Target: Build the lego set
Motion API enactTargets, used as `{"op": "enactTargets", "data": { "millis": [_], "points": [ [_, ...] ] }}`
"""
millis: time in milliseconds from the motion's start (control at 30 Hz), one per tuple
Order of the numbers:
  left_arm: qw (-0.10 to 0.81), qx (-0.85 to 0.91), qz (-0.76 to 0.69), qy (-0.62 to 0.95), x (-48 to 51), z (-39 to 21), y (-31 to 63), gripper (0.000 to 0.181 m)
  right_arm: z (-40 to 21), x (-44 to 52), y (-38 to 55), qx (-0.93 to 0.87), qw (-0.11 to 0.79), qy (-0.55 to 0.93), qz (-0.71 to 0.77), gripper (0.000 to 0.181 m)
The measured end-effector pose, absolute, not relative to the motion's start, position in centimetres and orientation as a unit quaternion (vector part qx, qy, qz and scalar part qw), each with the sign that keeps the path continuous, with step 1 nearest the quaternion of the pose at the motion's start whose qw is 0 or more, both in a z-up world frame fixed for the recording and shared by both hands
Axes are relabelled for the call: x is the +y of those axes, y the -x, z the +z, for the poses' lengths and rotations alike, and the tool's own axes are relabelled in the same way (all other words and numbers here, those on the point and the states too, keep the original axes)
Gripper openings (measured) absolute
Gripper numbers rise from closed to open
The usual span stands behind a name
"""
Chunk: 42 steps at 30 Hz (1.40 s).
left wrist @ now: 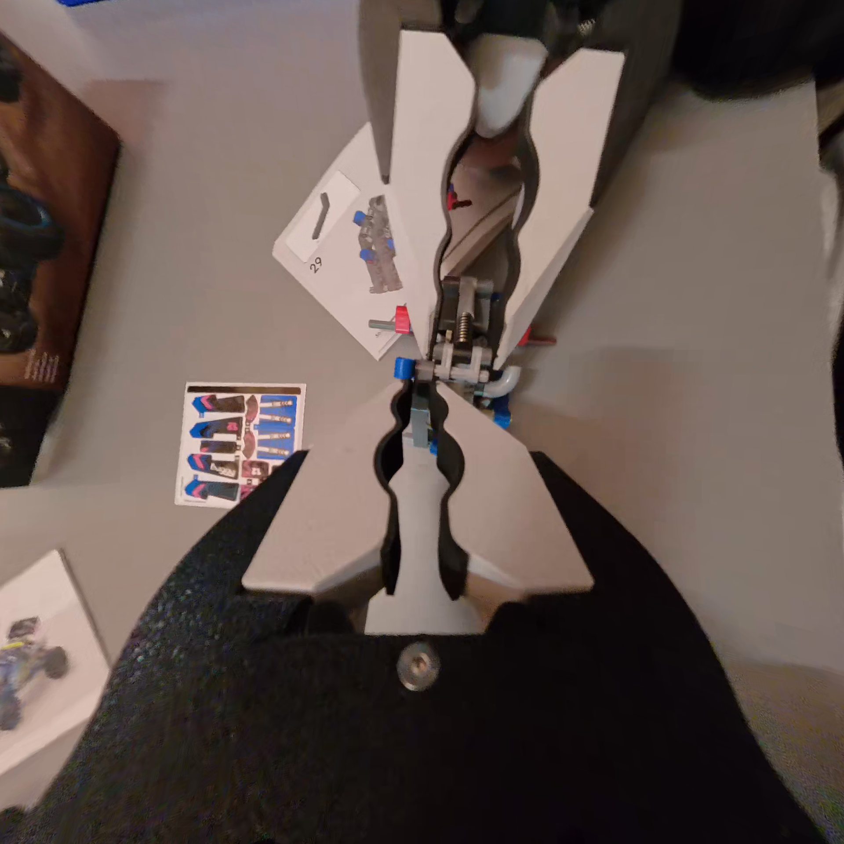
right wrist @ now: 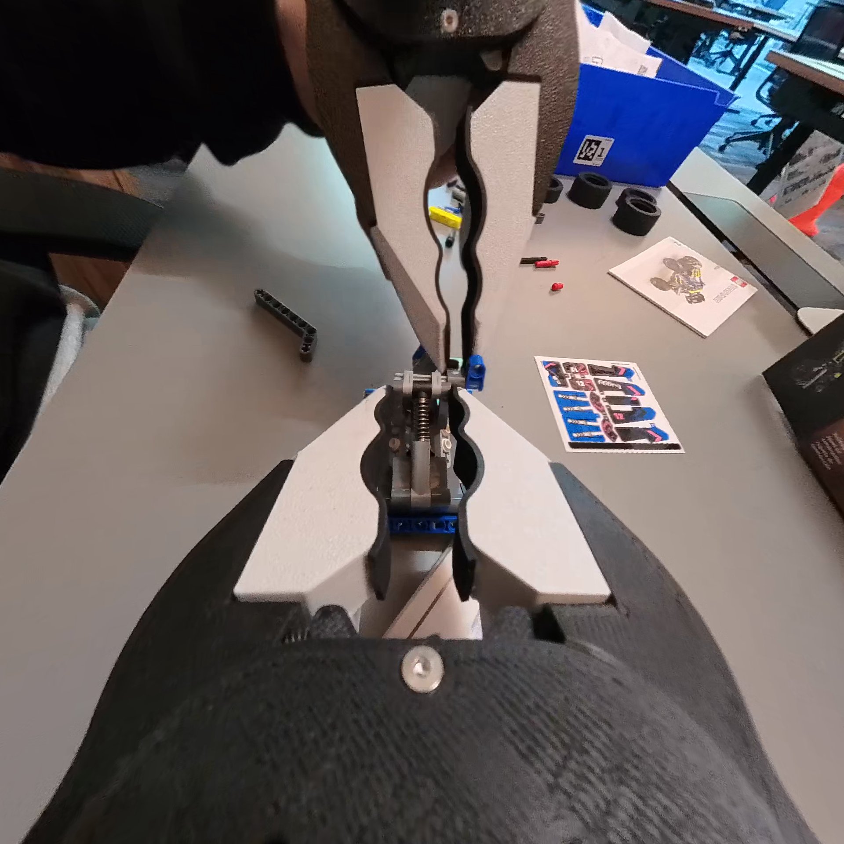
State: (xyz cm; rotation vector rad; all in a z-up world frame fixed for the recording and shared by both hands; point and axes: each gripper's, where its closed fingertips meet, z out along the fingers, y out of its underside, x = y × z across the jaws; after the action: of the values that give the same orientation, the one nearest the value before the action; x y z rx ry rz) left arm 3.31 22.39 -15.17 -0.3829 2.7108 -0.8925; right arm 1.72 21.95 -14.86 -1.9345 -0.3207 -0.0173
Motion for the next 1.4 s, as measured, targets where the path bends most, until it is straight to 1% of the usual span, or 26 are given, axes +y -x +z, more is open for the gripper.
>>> {"op": "enactTargets", "data": {
  "millis": [133, 200, 233, 300, 400, 433, 500, 633, 833, 967, 1267, 1400],
  "points": [
    [0.106, 0.947, -0.278, 0.118, 22.7, -15.1, -3.2, 0.004, -14.9, 21.9, -1.8, -0.132, 0.557, 0.82, 0.002, 0.022],
    [0.08, 0.945, -0.288, 0.129, 22.8, -14.8, -2.9, 0.013, -14.8, 22.0, -1.9, -0.129, 0.559, 0.819, 0.001, 0.022],
    [0.063, 0.942, -0.3, 0.139, 22.7, -14.6, -2.7, 0.015, -14.8, 21.9, -1.9, -0.128, 0.559, 0.819, 0.001, 0.022],
    [0.061, 0.934, -0.32, 0.146, 22.5, -14.5, -3.0, 0.015, -14.8, 21.9, -1.8, -0.132, 0.559, 0.819, 0.0, 0.022],
    [0.045, 0.937, -0.31, 0.154, 22.7, -15.1, -2.8, 0.018, -14.8, 22.0, -1.8, -0.133, 0.559, 0.818, -0.001, 0.022],
    [0.043, 0.936, -0.309, 0.16, 22.6, -15.3, -2.9, 0.017, -14.8, 22.0, -1.8, -0.134, 0.559, 0.818, -0.001, 0.022],
    [0.043, 0.933, -0.311, 0.174, 22.4, -15.5, -3.2, 0.007, -14.8, 22.0, -1.7, -0.136, 0.559, 0.818, -0.001, 0.021],
    [0.032, 0.939, -0.298, 0.171, 22.4, -15.7, -3.0, 0.005, -14.9, 22.0, -1.7, -0.138, 0.558, 0.819, -0.001, 0.022],
    [0.073, 0.953, -0.251, 0.151, 22.6, -15.9, -3.2, 0.005, -15.2, 22.0, -1.5, -0.142, 0.548, 0.824, -0.004, 0.022],
    [0.065, 0.935, -0.29, 0.193, 22.4, -15.8, -3.3, 0.005, -15.2, 21.8, -1.6, -0.132, 0.55, 0.825, -0.001, 0.022],
    [0.09, 0.907, -0.338, 0.232, 22.4, -15.3, -3.8, 0.005, -14.8, 21.8, -2.1, -0.118, 0.558, 0.822, -0.005, 0.022],
    [0.126, 0.913, -0.322, 0.216, 22.4, -15.6, -4.0, 0.005, -15.0, 21.9, -2.3, -0.12, 0.551, 0.826, -0.018, 0.022]
  ]
}}
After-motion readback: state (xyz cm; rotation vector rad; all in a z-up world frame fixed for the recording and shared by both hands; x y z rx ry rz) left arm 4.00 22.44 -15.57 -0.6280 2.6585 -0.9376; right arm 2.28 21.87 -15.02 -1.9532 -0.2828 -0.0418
